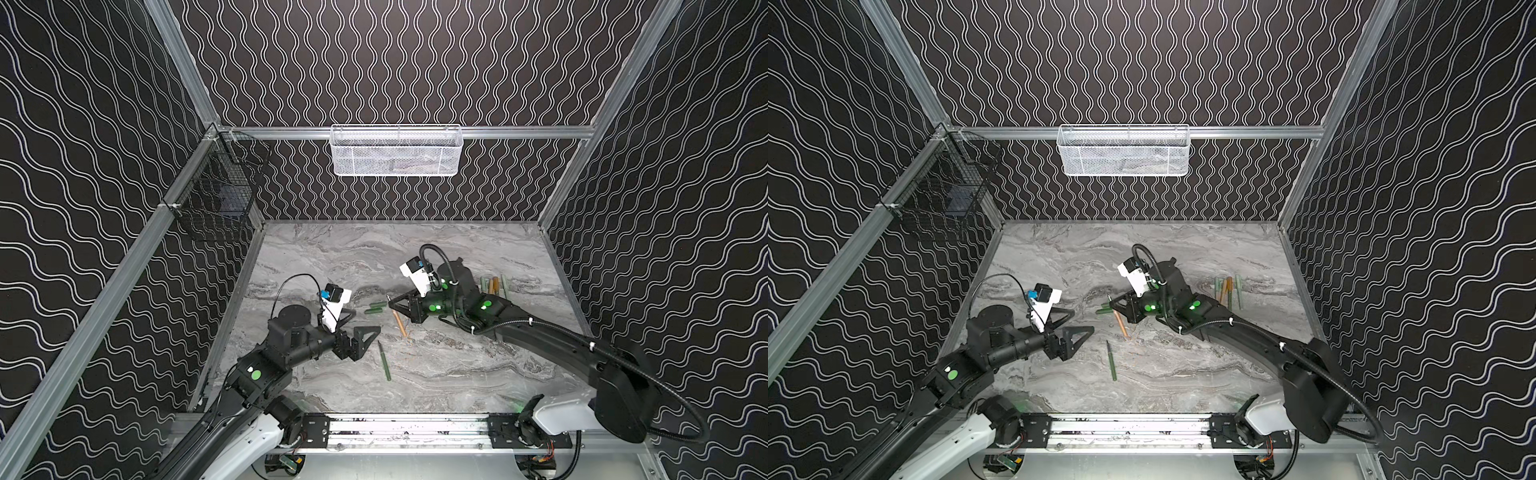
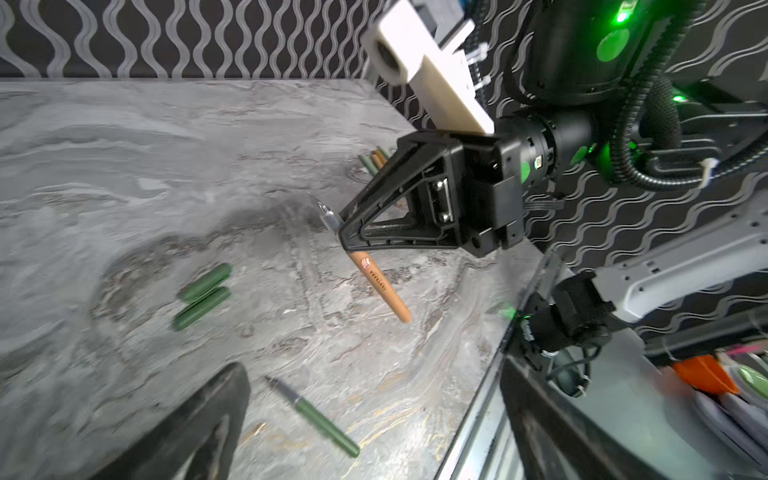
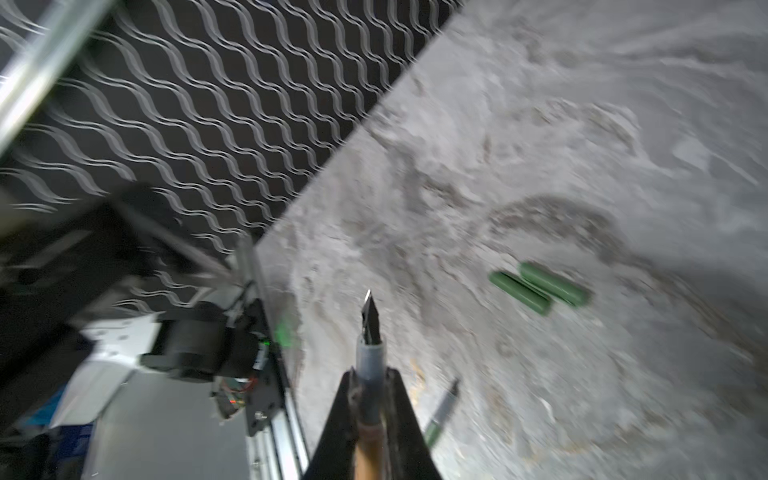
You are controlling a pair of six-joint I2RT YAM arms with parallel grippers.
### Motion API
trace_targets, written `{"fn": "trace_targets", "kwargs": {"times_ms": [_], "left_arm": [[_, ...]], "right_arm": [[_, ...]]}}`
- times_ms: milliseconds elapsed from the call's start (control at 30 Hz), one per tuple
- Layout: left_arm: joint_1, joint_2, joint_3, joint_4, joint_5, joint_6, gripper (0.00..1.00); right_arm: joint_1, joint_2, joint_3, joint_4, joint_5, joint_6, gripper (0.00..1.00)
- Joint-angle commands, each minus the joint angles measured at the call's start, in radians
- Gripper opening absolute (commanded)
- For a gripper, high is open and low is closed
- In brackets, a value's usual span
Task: Insert the pens into the pen caps
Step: 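Raise the pen tip-up toward the left gripper while the left gripper moves to meet it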
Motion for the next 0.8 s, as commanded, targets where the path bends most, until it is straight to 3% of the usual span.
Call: {"fn": "trace_targets", "kwargs": {"times_ms": [0, 200, 400, 633, 767], "left_arm": [[0.001, 0.016, -0.025, 0.180, 0.128, -0.038, 0.97], [0.000, 0.048, -0.069, 0.364, 0.224, -0.080, 0.94], [-0.006, 0.088, -0.103, 0.568, 0.328, -0.134, 0.87], [-0.031, 0.144, -0.090, 0.627, 0.356, -0.140, 0.78], [-0.038, 0.160, -0.082, 0.625, 0.353, -0.132, 0.65]], "right_arm": [[-0.003, -0.048, -0.024, 0.220, -0.175, 0.060, 0.11], [-0.003, -0.132, -0.090, 0.437, -0.263, 0.137, 0.11], [0.006, -0.152, -0.118, 0.527, -0.296, 0.180, 0.11], [0.026, -0.142, -0.160, 0.646, -0.295, 0.227, 0.11], [0.038, -0.132, -0.167, 0.708, -0.298, 0.258, 0.11]]}}
